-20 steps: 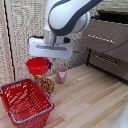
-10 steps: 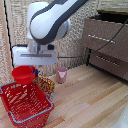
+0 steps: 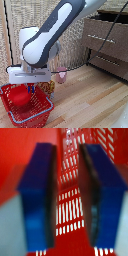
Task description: Move your gripper in the direction of the red bowl and clutch it softly. Cautiously raise the red bowl up from the surface. Hover the red bowl above the basket and gently bring it down inside. Let go of the gripper's grasp when the red bowl is within the basket.
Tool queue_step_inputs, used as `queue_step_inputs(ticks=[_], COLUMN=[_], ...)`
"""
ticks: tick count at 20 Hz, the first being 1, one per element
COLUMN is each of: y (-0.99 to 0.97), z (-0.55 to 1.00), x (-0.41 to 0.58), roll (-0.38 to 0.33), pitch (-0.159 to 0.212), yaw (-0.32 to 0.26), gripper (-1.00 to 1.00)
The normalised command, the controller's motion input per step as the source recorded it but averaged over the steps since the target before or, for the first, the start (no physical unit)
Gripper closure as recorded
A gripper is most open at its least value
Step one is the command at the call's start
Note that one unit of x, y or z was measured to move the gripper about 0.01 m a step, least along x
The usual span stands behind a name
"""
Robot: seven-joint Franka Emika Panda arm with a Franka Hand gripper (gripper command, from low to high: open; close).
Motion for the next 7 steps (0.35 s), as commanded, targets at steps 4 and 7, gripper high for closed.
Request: queue_step_inputs(ticks=[4,7], y=[-0.06,-0.13], z=[0.70,0.90], x=[0.246,0.160], roll=[0.006,0.021], pitch=[0.103,0.107], yaw=[0.030,0.065], gripper=[-1.00,-1.00])
